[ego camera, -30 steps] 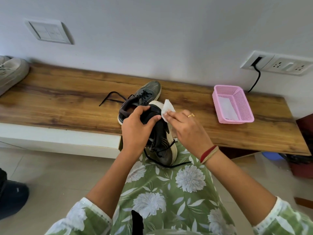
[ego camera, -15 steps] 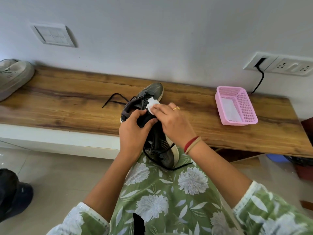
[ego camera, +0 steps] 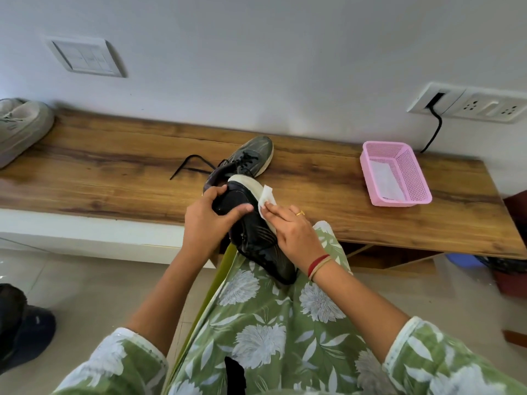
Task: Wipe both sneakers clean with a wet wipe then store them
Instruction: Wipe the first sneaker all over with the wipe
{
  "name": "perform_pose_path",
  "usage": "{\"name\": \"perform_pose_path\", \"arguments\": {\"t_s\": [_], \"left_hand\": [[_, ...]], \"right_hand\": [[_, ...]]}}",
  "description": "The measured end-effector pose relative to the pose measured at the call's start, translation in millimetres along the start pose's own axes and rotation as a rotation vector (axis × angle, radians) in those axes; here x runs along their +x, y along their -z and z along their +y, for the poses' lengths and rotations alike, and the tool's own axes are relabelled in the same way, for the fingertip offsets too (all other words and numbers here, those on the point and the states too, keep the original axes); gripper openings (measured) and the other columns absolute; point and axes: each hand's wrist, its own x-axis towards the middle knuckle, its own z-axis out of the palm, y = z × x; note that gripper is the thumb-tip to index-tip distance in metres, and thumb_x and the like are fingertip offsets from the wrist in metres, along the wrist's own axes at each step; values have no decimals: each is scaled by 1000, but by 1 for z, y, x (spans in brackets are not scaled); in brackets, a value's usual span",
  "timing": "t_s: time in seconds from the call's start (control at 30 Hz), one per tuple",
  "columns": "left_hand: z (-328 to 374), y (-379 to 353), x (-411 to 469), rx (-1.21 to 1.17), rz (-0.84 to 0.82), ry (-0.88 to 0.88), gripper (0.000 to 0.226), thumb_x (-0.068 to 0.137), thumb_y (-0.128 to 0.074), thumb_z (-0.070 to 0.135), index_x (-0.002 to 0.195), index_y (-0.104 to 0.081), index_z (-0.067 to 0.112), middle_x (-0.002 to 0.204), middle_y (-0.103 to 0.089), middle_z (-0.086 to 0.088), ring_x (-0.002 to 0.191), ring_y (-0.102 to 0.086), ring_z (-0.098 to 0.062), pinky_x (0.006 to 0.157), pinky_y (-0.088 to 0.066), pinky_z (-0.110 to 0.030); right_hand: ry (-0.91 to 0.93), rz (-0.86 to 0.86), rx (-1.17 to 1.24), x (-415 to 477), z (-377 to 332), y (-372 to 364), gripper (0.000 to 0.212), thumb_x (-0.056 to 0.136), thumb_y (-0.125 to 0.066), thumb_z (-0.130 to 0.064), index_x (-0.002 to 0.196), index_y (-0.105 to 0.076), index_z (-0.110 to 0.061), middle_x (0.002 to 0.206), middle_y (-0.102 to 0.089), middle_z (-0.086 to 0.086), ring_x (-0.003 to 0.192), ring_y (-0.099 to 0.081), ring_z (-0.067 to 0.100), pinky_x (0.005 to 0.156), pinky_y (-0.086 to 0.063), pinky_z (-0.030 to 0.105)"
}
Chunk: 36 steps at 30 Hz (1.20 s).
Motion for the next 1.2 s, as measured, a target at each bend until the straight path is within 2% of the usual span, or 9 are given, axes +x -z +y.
{"name": "perform_pose_path", "arguments": {"t_s": [0.2,0.43,0.6,0.7,0.8,0.9,0.97,1.03,1.2], "left_hand": [[-8,17,21,304,-418,-182,89,70,-79,20,144,-31,14,133,-46,-8,118,-49,-21,95,-40,-24],[2,-15,25,649,-168,-217,69,69,-77,26,126,-41,10,131,-44,-13,102,-57,-36,66,-52,-40],[-10,-29,28,779,-77,-242,46,81,-64,29,113,-46,3,134,-48,-22,133,-37,-41,104,-37,-48],[-15,-23,27,786,-90,-303,43,81,-60,33,108,-45,4,104,-59,-19,93,-61,-41,65,-48,-40],[-21,-20,24,855,-98,-442,74,78,-67,44,138,-38,12,130,-47,-27,67,-63,-43,44,-45,-32],[-32,-25,23,870,-23,-508,74,86,-57,47,148,-28,19,149,-31,-22,110,-54,-50,75,-51,-52],[-35,-29,19,928,18,-586,70,90,-51,39,148,-24,11,154,-25,-15,140,-25,-36,108,-20,-60],[-39,-33,16,969,1,-673,68,90,-53,27,146,-24,2,153,-26,-16,144,-18,-27,116,-6,-52],[-42,-31,19,932,-104,-638,77,77,-74,13,138,-33,-10,141,-39,-30,133,-40,-37,109,-27,-42]], "right_hand": [[-127,-19,107,-11,2,-5,45,78,-52,8,119,-63,-6,113,-65,8,93,-57,28,85,-48,36],[-331,41,317,-18,1,13,35,87,-54,3,114,-65,-15,108,-66,-2,98,-57,14,89,-50,32],[-377,389,359,33,-7,40,39,86,-51,11,120,-60,-5,117,-63,8,104,-56,6,92,-45,12],[-248,279,223,56,-5,32,45,82,-52,15,124,-57,-2,125,-59,15,118,-53,26,104,-39,36],[-108,34,113,58,0,4,52,80,-51,16,130,-52,-1,135,-51,15,128,-45,32,109,-32,38],[-34,-65,-3,43,4,-18,62,78,-54,14,137,-43,-4,142,-44,13,133,-39,32,109,-25,32],[16,-52,-78,34,7,-23,56,80,-47,8,136,-45,-2,140,-46,15,130,-43,32,109,-22,27],[43,-55,-121,26,8,-27,53,82,-35,2,134,-46,1,139,-47,16,129,-44,31,109,-24,29],[46,-125,-179,0,6,-35,54,76,-31,2,123,-58,1,127,-58,16,116,-57,28,102,-32,29]]}}
